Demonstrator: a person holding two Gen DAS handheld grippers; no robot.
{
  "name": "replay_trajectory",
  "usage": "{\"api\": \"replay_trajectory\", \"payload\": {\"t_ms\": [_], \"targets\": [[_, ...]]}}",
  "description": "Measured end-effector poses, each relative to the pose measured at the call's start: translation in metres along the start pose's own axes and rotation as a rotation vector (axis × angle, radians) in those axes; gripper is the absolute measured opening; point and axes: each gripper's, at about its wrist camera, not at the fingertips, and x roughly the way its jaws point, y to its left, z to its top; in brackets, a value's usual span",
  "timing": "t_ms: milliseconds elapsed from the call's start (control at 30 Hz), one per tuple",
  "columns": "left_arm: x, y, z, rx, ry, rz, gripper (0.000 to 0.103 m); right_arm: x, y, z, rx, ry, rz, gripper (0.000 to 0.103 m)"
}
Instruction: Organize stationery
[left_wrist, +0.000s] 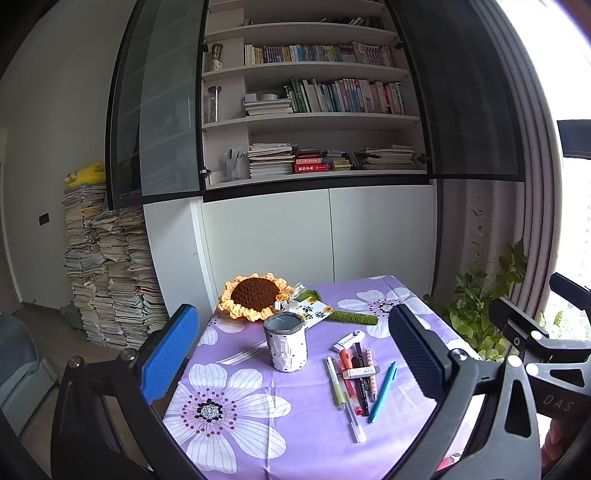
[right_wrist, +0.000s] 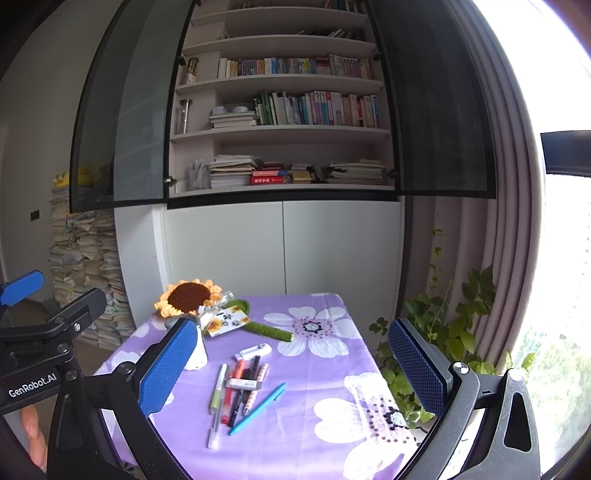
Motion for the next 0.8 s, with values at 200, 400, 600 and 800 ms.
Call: {"api": "replay_trajectory", "payload": {"t_ms": [200, 400, 600, 800], "targets": [[0.001, 0.004, 0.000, -0.028, -0.008, 0.010, 0.102, 0.001, 0.003, -0.003, -0.002, 0.011, 0.005, 0.103], [0.001, 0.009, -0.001, -0.052, -0.029, 0.024, 0.102, 0.003, 0.002, -0.001, 0.001, 0.014, 0.010, 0.103], [0.007, 0.011, -0.002, -0.047, -0.034, 0.006, 0.102, 0.007, 0.006, -0.001, -0.004, 0.023, 0.018, 0.103], [0.023, 0.014, -0.005, -0.049, 0.060, -0.032, 0.102, 0.011, 0.007, 0.001, -0.004, 0.031, 0.023, 0.103]]}}
